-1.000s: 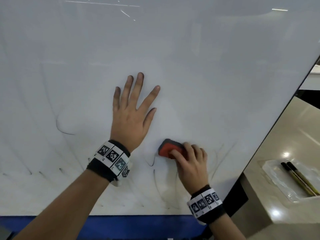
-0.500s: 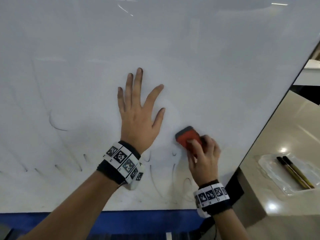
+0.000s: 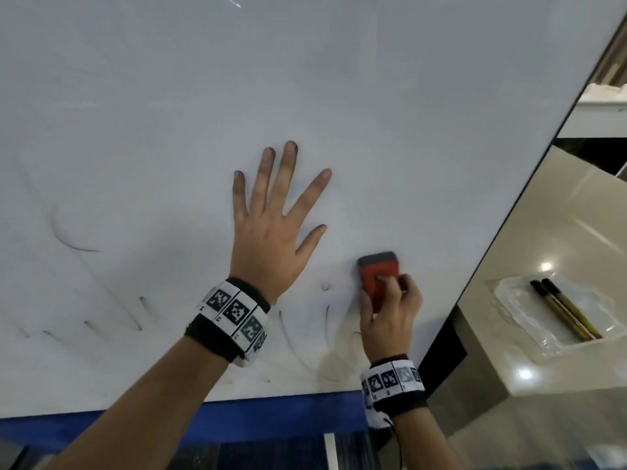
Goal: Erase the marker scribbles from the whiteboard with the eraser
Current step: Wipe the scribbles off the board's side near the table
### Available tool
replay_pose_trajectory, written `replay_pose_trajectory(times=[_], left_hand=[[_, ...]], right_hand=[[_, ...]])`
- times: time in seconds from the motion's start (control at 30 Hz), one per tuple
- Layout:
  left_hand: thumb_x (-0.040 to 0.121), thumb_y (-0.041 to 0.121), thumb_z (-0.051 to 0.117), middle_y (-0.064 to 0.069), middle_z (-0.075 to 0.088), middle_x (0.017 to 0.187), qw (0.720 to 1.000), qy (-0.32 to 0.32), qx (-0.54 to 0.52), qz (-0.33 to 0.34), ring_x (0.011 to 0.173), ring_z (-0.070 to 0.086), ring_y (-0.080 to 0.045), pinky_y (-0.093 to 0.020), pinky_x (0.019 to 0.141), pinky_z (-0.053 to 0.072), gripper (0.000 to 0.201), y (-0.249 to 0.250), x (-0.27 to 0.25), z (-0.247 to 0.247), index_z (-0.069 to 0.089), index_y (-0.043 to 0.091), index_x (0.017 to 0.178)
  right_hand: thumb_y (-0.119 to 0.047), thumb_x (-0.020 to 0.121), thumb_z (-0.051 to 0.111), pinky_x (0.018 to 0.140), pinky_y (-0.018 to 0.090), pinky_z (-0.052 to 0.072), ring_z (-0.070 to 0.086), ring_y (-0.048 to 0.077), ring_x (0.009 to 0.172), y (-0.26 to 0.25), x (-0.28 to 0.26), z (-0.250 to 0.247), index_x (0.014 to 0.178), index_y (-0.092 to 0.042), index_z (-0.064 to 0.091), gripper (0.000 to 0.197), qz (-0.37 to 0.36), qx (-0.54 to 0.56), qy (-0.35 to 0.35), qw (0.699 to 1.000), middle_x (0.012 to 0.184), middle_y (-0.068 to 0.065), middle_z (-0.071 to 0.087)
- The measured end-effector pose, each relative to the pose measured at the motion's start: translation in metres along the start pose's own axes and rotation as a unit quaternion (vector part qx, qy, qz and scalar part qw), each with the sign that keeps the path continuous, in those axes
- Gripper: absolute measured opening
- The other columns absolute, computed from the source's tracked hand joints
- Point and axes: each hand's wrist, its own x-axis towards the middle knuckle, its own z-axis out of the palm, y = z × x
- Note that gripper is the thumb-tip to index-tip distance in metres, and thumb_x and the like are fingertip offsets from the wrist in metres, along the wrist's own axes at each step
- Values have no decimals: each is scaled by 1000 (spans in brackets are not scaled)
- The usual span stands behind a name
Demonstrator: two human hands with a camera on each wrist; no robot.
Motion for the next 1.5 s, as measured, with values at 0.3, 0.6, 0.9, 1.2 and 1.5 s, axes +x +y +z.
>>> replay_pose_trajectory(times=[0.3,0.6,0.9,1.2,1.5], left_hand=[[104,52,53,-15,13,170,1000,1,9,-20,158,11,-37,-64,125,10,67,3,-5,6,28,30,162],[105,50,52,-16,15,170,1000,0,4,-30,158,10,-36,-65,125,11,64,6,-6,11,29,30,161],[106,52,48,-16,14,170,999,-8,5,-31,157,8,-36,-64,125,8,65,7,-10,17,24,31,162],[106,50,48,-17,15,169,999,-16,15,-24,157,7,-35,-64,125,9,64,5,-13,16,25,29,162],[106,48,51,-17,19,169,1000,-12,13,-9,157,10,-34,-63,125,11,63,0,-16,17,28,27,161]], right_hand=[[-15,91,71,103,40,36,43,33,116,-21,5,4,130,1,49,48,104,99,44,989,128,27,44],[-21,96,64,104,36,41,49,42,127,57,-36,5,147,4,31,66,458,207,148,852,143,28,41],[-34,91,61,107,46,40,46,36,118,38,-59,26,126,2,50,51,233,107,30,966,127,26,49],[-30,89,64,107,39,39,45,30,119,-24,-37,35,132,3,47,57,276,197,101,936,129,17,46],[-28,91,66,107,52,46,55,41,122,60,-87,47,143,-9,40,61,498,192,173,828,139,22,48]])
